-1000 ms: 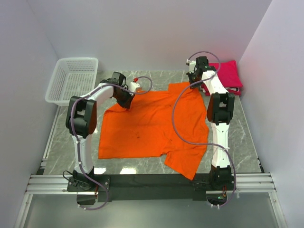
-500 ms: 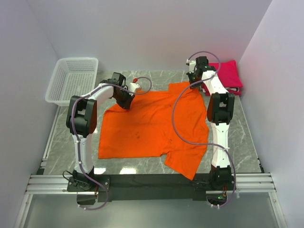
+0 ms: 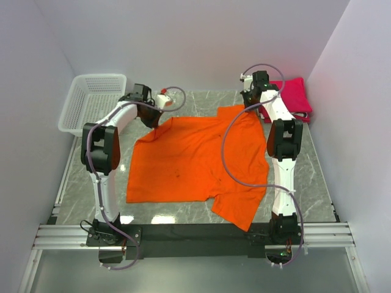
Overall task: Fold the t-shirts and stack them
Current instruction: Flatten the tshirt out, then fold the tshirt
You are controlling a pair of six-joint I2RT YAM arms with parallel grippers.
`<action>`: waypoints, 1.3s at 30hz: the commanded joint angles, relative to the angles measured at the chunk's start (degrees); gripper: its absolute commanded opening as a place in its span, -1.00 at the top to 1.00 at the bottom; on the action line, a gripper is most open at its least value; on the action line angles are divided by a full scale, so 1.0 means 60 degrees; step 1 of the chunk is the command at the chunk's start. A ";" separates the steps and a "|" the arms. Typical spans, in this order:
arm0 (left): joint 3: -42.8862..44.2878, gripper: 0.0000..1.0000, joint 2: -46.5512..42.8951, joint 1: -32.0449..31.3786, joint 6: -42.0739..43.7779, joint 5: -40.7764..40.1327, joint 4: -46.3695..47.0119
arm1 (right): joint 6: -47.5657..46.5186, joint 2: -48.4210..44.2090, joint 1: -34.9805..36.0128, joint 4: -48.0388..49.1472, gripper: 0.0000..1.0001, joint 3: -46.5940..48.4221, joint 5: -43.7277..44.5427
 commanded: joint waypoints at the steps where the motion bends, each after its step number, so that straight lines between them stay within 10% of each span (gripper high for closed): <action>1: 0.0548 0.99 -0.0320 0.0471 0.0347 -0.0397 0.0438 | 0.0023 -0.1205 -0.0039 0.0926 1.00 -0.0037 0.0201; 21: 0.0359 0.99 0.0003 0.1380 0.0890 -0.1351 0.2723 | -0.0255 -0.1088 -0.0010 0.1147 1.00 -0.0037 0.0422; 39: -0.2890 0.99 -0.3085 0.2127 0.1694 0.0084 0.3529 | -0.1323 -0.3475 -0.0083 0.1367 1.00 -0.2875 -0.0895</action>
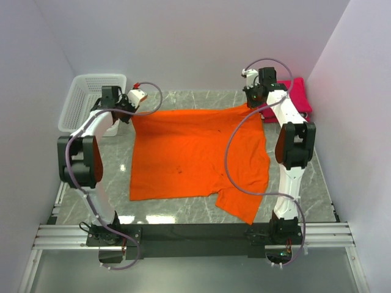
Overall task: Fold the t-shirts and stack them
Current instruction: Fold the tshirt
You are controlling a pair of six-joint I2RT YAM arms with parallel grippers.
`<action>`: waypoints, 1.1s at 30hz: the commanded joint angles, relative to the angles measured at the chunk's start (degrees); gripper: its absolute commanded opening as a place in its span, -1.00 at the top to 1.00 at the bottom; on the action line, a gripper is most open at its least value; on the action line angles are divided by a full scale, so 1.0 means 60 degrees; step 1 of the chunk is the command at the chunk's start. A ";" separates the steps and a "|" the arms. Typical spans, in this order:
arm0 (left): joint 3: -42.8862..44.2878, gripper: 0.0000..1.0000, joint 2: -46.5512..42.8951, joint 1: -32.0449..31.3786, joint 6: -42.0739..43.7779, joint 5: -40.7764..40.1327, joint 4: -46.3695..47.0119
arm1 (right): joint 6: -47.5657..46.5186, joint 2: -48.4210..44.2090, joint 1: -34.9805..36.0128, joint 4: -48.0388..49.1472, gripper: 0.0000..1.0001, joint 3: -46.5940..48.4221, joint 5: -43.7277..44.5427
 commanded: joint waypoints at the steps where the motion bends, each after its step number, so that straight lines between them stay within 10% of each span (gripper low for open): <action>1: -0.0729 0.99 -0.1175 0.0247 0.0522 0.0635 0.0327 | -0.0504 -0.1319 -0.0083 0.0332 1.00 -0.0696 -0.0561; 18: -0.4129 0.99 -0.1676 0.0233 0.2075 0.0607 0.0254 | -0.2247 -0.2260 -0.0069 0.0246 1.00 -0.4434 -0.1075; 25: -0.3515 0.60 -0.1426 0.0218 0.2061 0.0767 -0.0550 | -0.2351 -0.1922 -0.0258 -0.1189 0.07 -0.3249 -0.1411; 33: -0.2724 0.27 -0.1397 0.0233 0.1915 0.0855 -0.1240 | -0.0975 -0.0416 -0.0479 -0.3035 0.02 0.0003 -0.1969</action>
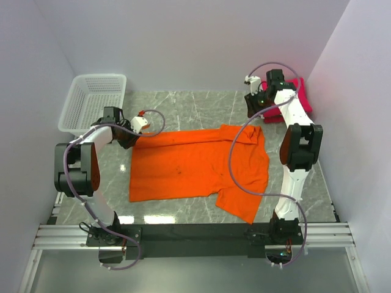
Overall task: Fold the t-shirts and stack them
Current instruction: Fold the tshirt
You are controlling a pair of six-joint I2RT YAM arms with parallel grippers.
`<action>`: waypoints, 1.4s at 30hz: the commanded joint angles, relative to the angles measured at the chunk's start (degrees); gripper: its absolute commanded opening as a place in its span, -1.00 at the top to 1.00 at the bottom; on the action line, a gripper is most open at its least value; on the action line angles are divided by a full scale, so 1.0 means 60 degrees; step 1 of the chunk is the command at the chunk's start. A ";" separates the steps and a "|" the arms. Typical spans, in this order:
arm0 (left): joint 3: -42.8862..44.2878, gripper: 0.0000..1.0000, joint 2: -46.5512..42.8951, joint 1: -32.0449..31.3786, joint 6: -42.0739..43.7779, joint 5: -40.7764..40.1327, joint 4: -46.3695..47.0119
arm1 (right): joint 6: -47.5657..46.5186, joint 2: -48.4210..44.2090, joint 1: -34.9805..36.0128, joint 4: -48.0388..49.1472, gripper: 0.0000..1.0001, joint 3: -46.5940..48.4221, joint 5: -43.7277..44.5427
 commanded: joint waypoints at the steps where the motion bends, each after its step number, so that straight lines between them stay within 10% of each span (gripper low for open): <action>1: 0.0657 0.26 0.0079 0.0021 -0.0074 0.0221 -0.0381 | 0.0869 0.0708 -0.0071 -0.0909 0.02 0.1064 -0.0151; 15: 0.1435 0.11 0.0504 -0.0008 -0.0500 0.0514 -0.0659 | 0.1251 0.1970 -0.0042 -0.1290 -0.11 0.1447 0.0904; 24: 0.1742 0.14 0.0328 -0.0022 -0.0675 0.0675 -0.0834 | 0.1032 0.1428 -0.0042 -0.1554 0.34 0.1476 0.0392; 29: 0.2472 0.18 0.0387 -0.0037 -0.1011 0.1099 -0.1171 | 0.0827 0.1106 -0.0056 -0.1905 0.99 0.1360 0.0056; 42: 0.4115 0.11 0.0694 -0.1587 -0.3588 0.3310 -0.1188 | -0.1809 -0.1721 0.0133 -0.2200 1.00 -0.2431 -0.1177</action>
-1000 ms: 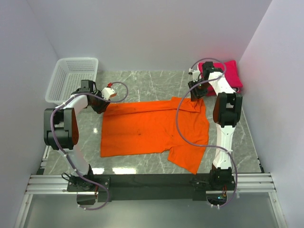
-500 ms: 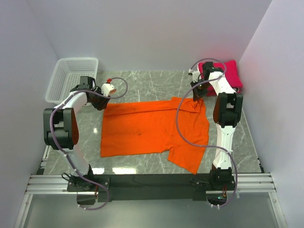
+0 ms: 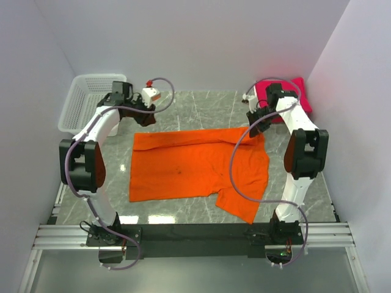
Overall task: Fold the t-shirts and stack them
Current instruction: Fold the tshirt
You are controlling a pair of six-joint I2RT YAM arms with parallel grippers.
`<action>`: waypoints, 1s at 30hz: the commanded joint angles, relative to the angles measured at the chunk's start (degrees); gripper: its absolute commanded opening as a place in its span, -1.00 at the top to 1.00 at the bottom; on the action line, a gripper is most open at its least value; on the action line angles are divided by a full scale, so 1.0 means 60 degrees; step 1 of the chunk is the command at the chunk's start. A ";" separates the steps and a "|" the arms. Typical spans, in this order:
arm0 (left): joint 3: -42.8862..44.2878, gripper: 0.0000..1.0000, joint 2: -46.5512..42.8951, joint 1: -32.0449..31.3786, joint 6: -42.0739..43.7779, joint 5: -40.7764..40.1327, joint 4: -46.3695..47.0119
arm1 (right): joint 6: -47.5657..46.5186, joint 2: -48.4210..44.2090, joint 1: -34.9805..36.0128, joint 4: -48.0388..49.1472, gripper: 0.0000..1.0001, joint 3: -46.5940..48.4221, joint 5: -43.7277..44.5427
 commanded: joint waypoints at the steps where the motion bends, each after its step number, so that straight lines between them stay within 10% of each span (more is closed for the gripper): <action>1: 0.0345 0.10 0.0133 -0.0697 -0.1211 0.1334 0.0252 | -0.1397 -0.0887 0.0247 -0.0017 1.00 -0.1565 -0.0185; 7: -0.0999 0.09 -0.0085 -0.1824 -0.1156 0.2346 0.2095 | -0.1883 -0.1533 0.0950 0.1390 1.00 -0.3591 0.0870; 11: -0.0697 0.10 0.0338 -0.2338 -0.0335 0.2420 0.1852 | -0.2015 -0.1475 0.0922 0.1012 0.61 -0.3477 0.0900; 30: -0.1032 0.10 0.0310 -0.1153 -0.1066 0.1951 0.0854 | 0.2231 0.1996 0.1141 0.0849 -0.04 0.1604 -0.0622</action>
